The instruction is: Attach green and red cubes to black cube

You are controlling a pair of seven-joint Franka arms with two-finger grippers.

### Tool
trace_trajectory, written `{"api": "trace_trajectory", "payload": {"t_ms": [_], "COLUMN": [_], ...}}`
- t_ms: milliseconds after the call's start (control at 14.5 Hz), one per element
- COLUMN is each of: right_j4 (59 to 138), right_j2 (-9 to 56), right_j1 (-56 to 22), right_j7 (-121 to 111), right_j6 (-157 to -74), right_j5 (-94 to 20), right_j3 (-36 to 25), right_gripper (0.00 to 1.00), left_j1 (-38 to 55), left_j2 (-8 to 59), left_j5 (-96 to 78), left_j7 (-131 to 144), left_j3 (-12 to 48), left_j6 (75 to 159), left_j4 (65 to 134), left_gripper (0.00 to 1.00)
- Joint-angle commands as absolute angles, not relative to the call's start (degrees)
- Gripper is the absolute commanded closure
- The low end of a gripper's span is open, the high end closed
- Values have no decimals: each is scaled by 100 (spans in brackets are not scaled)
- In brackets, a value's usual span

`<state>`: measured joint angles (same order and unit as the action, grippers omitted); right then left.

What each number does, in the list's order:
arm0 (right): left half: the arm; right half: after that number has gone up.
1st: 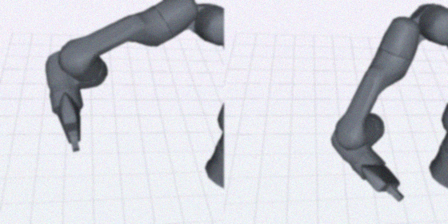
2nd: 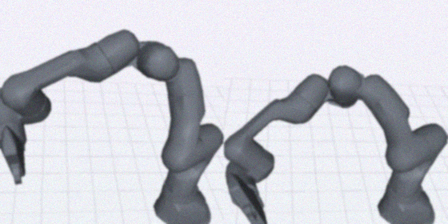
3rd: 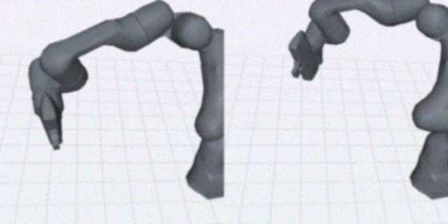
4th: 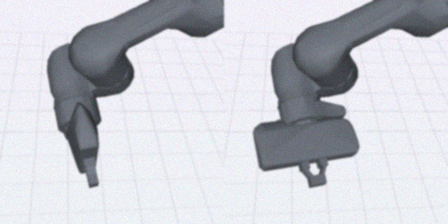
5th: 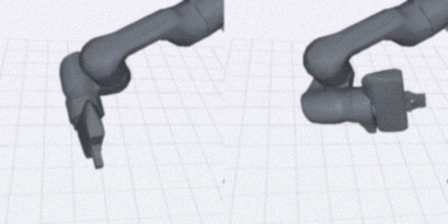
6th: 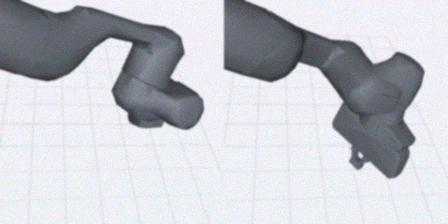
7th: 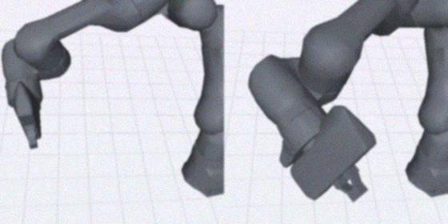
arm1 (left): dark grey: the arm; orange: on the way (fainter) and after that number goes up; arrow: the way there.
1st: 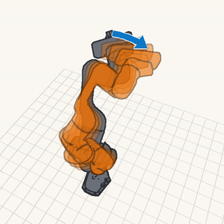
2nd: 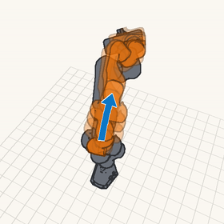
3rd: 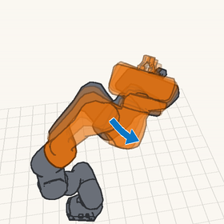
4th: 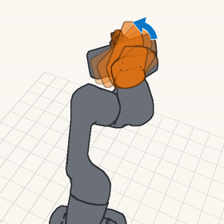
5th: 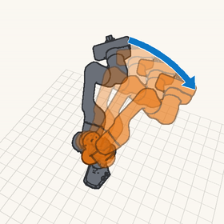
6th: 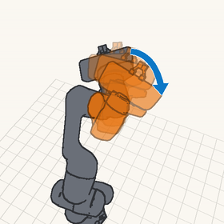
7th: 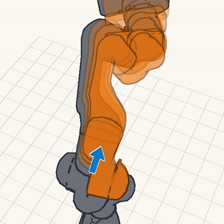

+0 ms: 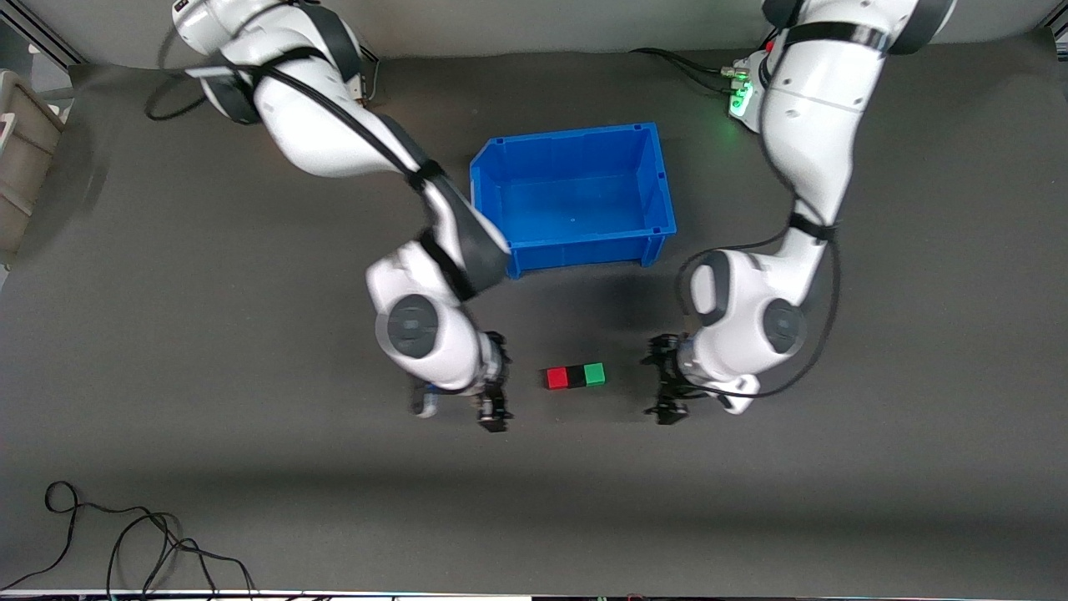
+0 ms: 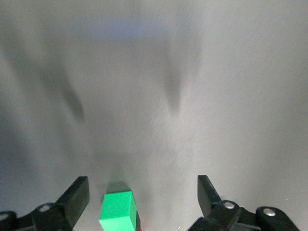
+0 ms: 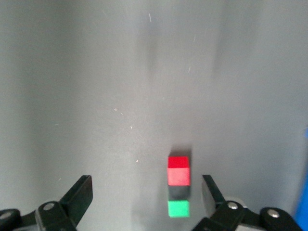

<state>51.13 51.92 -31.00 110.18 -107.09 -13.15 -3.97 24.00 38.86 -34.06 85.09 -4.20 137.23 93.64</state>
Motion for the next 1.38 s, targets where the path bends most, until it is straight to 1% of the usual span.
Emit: {"api": "trace_trajectory", "payload": {"t_ms": [0,207,414,552,621,828,897,966,1034,1172,1310], "right_j4": [5370,5484,5712,6027,6273,6854,7064,7354,7852,8732,9113], "right_j2": [4326,3526,2867,2463,2235,1768,1627,1435,1154,635,440], "right_j1": [-2743,-2479,-1962,-1662,-1548,-1450,-1468,-1468,-1468,-1476,-1503], "right_j7": [10014,8732,7108,5773,4983,2819,2360,2068,1770,1311,1266], "right_j6": [-9654,-8670,-7614,-7322,-7304,-7356,-7504,-7793,-8248,-9075,-9525], "right_j5": [-1424,-1371,-1327,-1188,-1030,-231,-194,-202,-211,-211,-167], "right_j3": [-308,-386,-396,-474,-483,-527,-693,-834,-896,-992,-1011], "right_gripper": [0,0,0,0,0,0,0,0,0,0,0], "left_j1": [1787,1040,625,353,325,255,272,272,281,325,351], "left_j2": [3219,2533,1927,1540,1364,898,766,643,528,300,133], "left_j5": [-3322,-2685,-2014,-1698,-1496,-977,-854,-696,-590,-353,-63], "left_j7": [7536,6524,5471,4653,4240,3456,3271,2965,2509,1534,576], "left_j3": [-448,-457,-457,-457,-457,-448,-448,-431,-431,-413,-361], "left_j6": [12687,11368,10549,10145,9899,9572,9510,9327,9203,9184,9202], "left_j4": [9615,9633,9598,9589,9580,9580,9589,9580,9563,9554,9545], "left_gripper": [0,0,0,0,0,0,0,0,0,0,0]}}
